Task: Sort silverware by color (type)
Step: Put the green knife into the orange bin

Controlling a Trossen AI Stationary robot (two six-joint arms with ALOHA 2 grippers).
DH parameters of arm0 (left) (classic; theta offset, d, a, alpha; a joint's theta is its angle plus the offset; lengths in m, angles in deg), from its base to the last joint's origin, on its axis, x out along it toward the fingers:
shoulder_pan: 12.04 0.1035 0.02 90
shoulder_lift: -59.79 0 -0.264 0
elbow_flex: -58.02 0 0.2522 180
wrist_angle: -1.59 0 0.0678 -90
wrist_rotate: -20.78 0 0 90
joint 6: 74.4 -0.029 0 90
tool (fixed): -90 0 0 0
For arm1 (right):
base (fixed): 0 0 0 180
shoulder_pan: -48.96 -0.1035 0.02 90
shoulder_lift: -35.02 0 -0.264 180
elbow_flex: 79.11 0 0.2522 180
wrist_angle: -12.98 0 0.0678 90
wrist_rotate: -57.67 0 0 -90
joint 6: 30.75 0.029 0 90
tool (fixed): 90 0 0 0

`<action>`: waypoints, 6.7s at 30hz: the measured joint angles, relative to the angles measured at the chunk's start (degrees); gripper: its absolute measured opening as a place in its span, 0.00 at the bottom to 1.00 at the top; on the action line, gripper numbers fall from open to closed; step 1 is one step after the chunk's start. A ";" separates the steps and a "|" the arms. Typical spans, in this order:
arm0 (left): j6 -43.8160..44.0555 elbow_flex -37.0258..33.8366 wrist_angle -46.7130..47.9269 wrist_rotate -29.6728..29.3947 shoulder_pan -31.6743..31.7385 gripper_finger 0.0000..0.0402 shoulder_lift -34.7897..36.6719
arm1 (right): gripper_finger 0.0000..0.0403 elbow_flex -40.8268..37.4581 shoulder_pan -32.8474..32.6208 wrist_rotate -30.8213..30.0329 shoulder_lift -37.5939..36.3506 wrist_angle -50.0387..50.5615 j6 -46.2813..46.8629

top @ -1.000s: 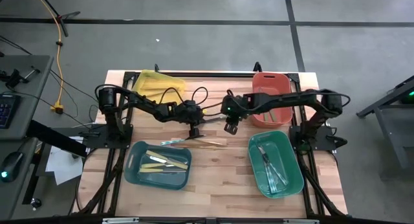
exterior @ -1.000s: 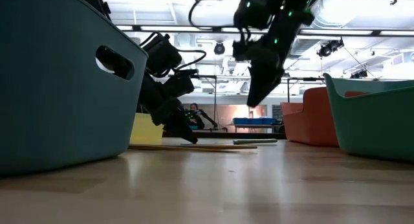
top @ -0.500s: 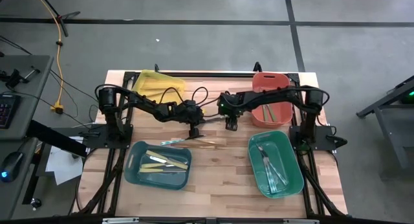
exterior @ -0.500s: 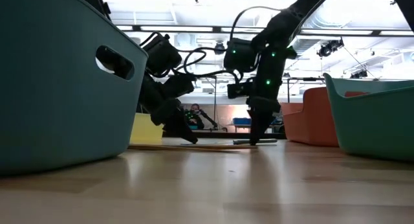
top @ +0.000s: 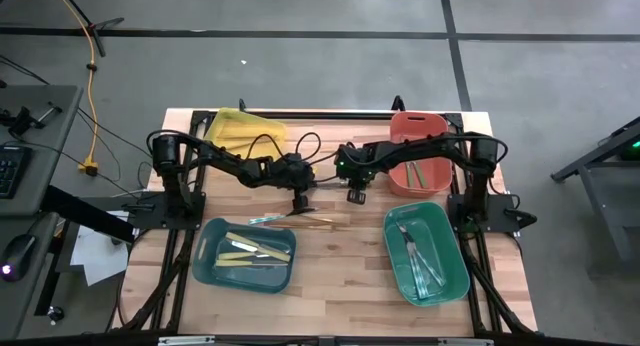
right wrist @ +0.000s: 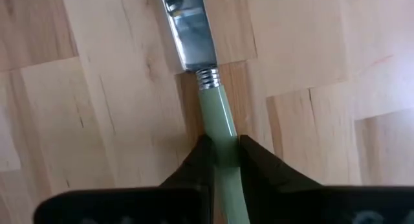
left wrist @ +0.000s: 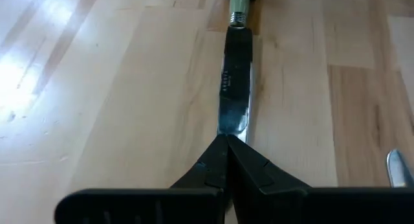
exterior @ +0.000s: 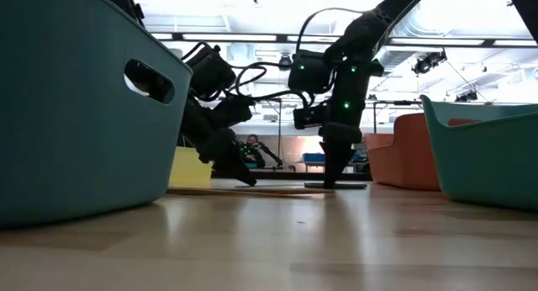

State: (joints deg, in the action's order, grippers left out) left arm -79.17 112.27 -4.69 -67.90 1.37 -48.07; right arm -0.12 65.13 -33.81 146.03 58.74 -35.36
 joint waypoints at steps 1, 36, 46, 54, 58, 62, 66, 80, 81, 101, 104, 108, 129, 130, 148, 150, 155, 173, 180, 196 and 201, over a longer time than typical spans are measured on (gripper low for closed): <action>0.00 0.00 0.00 -0.56 -0.09 0.00 0.00 | 0.08 0.00 -0.16 -0.28 0.01 0.08 0.13; 1.68 -0.52 18.16 -5.01 -1.53 0.00 18.88 | 0.01 -0.72 -6.16 -4.95 -6.96 1.61 7.25; -0.41 -4.35 -9.91 -1.19 1.01 0.00 8.88 | 0.00 0.16 -6.11 -4.94 -7.11 -0.11 7.18; -3.37 4.16 -10.02 3.78 2.79 0.00 -3.66 | 0.00 7.60 -6.13 -5.00 -7.24 6.35 6.07; -4.52 6.11 -11.44 3.30 2.32 0.00 -6.37 | 0.00 11.56 -6.17 -4.98 -7.48 8.28 5.49; -4.52 6.21 -13.70 3.09 2.29 0.00 -7.06 | 0.00 13.43 -6.67 -5.84 -8.79 9.30 4.60; -5.46 6.16 -14.50 3.06 2.29 0.00 -7.06 | 0.00 13.55 -7.05 -7.75 -11.82 9.99 4.68; -6.29 6.19 -17.53 1.35 1.73 0.00 -7.04 | 0.00 13.55 -7.34 -10.48 -17.69 10.63 7.62; -6.31 6.19 -17.60 0.82 1.73 0.00 -7.04 | 0.00 13.55 -7.34 -10.46 -17.69 10.63 7.62; -6.41 6.73 -12.48 -0.34 2.09 0.00 -10.78 | 0.00 13.55 -7.20 -12.06 -17.69 11.01 8.86; -5.81 5.91 -12.39 -0.32 2.30 0.00 -10.39 | 0.00 13.53 -7.16 -12.04 -17.69 12.52 10.33; -4.89 3.55 -12.14 -1.84 2.31 0.00 -8.52 | 0.00 11.33 -6.89 -11.59 -17.65 14.31 11.29; 3.95 -5.46 -17.86 -2.42 2.34 0.00 -4.27 | 0.26 -0.92 -3.95 -2.25 -15.99 6.35 13.62; 4.39 -5.46 -17.86 -2.32 2.34 0.00 -4.27 | 0.30 -0.92 -3.95 -1.59 -15.37 6.63 13.33; 4.71 -5.48 -18.01 -2.23 2.31 0.00 -4.28 | 0.51 -0.90 -1.15 -1.28 -7.13 9.79 6.57; 4.76 -5.49 -18.04 -2.22 2.31 0.00 -4.28 | 0.49 -0.90 -1.23 -0.69 -6.82 9.95 6.07; 4.97 -5.51 -18.20 -2.04 2.29 0.00 -4.28 | 0.45 -0.85 -1.65 0.74 -4.94 10.02 5.15; 5.22 -5.57 -18.42 -1.97 2.16 0.00 -4.31 | 0.11 -0.63 -1.61 1.31 -2.68 11.65 4.95; 5.22 -5.57 -18.55 -1.99 2.11 0.00 -4.31 | 0.11 -0.66 -1.65 0.88 -2.59 12.51 5.87; 4.20 -6.25 5.22 -6.51 -2.08 0.00 18.18 | 0.01 -0.70 -3.84 -4.38 -2.85 13.46 6.90; 3.92 -6.23 9.45 -7.90 -5.34 0.00 26.66 | 0.01 -0.92 -4.72 -5.65 -4.48 12.72 7.42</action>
State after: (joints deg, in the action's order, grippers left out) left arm -75.26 106.04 4.76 -75.80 -3.97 -21.41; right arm -1.05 60.41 -39.47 141.56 71.45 -27.94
